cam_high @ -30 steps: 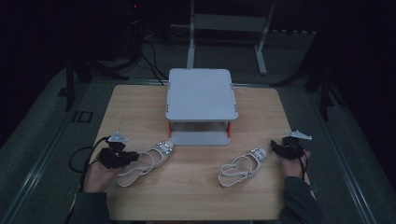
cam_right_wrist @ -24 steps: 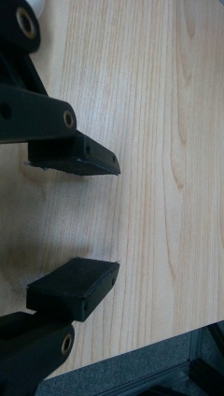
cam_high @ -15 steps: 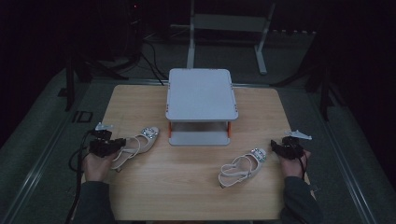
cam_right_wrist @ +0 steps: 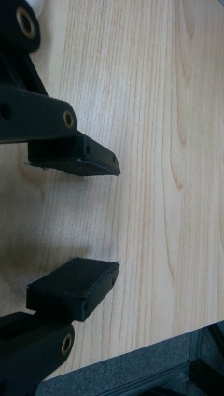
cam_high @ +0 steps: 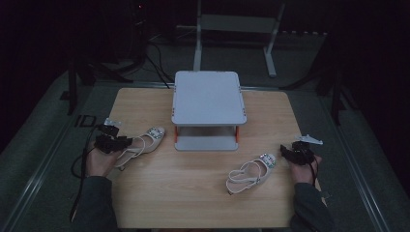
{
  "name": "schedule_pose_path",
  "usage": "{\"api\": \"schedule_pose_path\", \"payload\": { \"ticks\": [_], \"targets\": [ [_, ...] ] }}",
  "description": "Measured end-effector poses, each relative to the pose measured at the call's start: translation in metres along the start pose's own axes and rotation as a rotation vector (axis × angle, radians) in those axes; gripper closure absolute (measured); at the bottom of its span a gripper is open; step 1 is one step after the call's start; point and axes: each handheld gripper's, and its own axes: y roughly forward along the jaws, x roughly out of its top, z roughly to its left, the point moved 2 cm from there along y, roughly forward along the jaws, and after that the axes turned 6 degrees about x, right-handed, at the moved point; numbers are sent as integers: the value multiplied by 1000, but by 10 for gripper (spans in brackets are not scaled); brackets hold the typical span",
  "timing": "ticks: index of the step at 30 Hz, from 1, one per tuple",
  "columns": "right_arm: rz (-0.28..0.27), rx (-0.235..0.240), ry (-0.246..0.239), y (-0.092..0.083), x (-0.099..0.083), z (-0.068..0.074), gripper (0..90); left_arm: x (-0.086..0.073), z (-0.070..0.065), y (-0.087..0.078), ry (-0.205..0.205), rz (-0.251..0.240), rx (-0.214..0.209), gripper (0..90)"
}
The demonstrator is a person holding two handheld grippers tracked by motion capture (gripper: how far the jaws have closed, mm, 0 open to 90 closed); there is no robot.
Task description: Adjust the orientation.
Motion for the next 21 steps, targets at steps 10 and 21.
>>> {"api": "schedule_pose_path", "payload": {
  "ticks": [10,21],
  "targets": [
    [-1,3,0,0,0,0,458,19,-4,-11,61,-29,-22,527],
    [-1,1,-3,0,0,0,457,32,-13,-30,82,-71,-46,549]
  ]
}}
